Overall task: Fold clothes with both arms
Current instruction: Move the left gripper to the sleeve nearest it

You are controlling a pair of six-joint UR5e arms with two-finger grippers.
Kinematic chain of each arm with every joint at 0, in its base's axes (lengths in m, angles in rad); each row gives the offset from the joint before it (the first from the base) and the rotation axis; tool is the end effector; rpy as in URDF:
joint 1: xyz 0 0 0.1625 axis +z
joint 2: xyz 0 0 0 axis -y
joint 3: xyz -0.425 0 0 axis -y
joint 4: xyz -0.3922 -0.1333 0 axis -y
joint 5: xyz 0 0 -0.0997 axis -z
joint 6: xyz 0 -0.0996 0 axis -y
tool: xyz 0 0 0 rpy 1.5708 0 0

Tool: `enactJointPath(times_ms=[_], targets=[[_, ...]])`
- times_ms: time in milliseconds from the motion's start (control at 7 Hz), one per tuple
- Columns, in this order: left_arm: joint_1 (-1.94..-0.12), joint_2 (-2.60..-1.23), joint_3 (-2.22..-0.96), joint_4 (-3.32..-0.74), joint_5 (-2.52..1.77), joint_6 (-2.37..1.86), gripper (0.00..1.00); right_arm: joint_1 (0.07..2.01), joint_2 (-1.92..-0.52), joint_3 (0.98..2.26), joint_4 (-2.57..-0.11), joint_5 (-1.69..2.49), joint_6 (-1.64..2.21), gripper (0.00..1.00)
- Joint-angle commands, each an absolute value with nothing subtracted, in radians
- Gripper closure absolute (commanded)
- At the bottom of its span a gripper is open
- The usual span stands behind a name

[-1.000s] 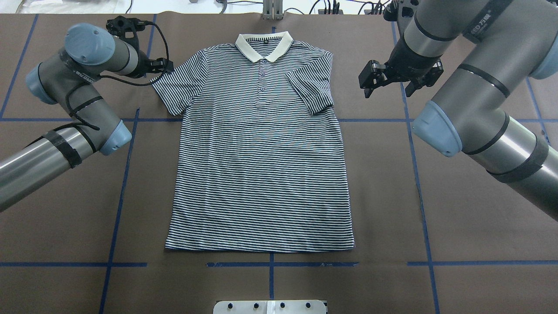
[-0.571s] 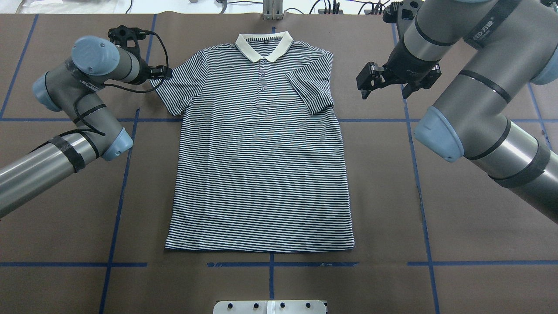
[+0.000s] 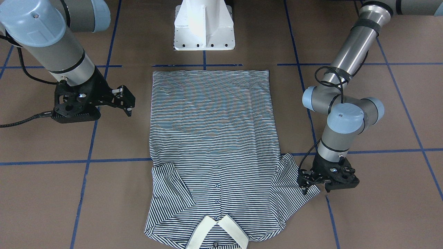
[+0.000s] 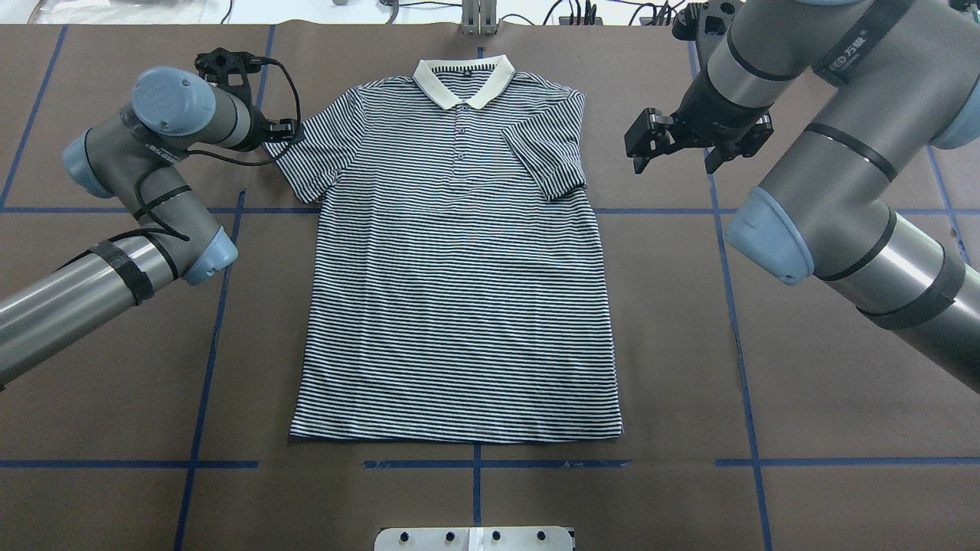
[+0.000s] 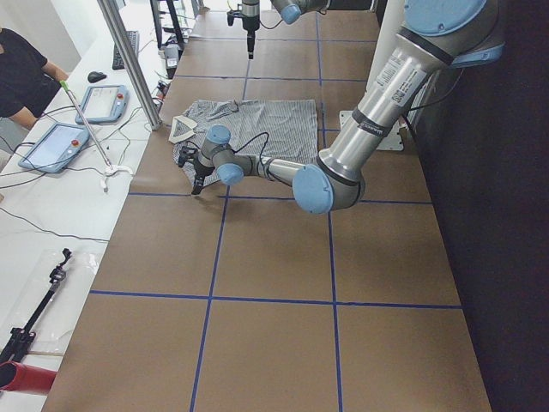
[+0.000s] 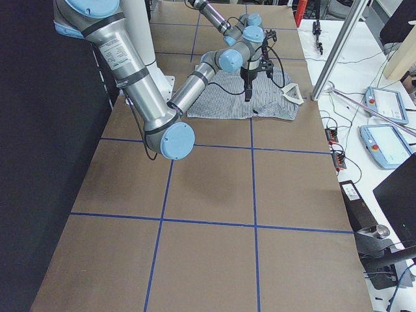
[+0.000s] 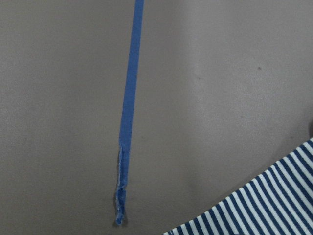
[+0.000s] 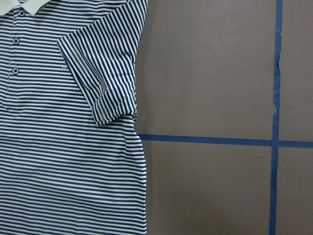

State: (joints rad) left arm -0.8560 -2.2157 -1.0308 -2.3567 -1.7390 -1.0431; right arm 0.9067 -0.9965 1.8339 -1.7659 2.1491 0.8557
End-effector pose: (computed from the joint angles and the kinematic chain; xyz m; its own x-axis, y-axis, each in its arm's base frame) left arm 0.4262 -0.6690 0.4453 0.6880 -0.0354 -0.7248 0.3620 0.8824 0.3006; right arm -0.3220 -0.5394 0.2350 0.6727 -0.0314 0.7393 -0.0219 0.9978 0.0623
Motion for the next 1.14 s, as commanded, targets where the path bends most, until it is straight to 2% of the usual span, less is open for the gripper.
enactJointPath(times_ms=[0, 286, 429, 571, 714, 857, 1000], targets=[[-0.856, -2.221, -1.032, -2.355, -1.74, -1.042, 0.53, 0.907, -0.999, 1.832, -1.767, 2.146, 0.856, 0.0], [-0.851, -2.223, -1.032, -2.353, -1.74, -1.04, 0.55, 0.907, -0.999, 1.822, -1.767, 2.146, 0.854, 0.0], [-0.851, -2.226, -1.034, -2.35, -1.74, -1.042, 0.6, 0.907, -0.999, 1.821, -1.767, 2.146, 0.854, 0.0], [-0.85, -2.232, -1.034, -2.347, -1.74, -1.042, 0.75, 0.907, -0.997, 1.815, -1.767, 2.146, 0.854, 0.0], [-0.848, -2.232, -1.034, -2.347, -1.74, -1.042, 0.96, 0.907, -0.996, 1.815, -1.766, 2.146, 0.854, 0.0], [-0.848, -2.232, -1.034, -2.345, -1.74, -1.049, 1.0, 0.907, -0.997, 1.813, -1.766, 2.146, 0.854, 0.0], [-0.847, -2.232, -1.034, -2.342, -1.741, -1.051, 1.0, 0.907, -0.997, 1.81, -1.766, 2.146, 0.854, 0.0]])
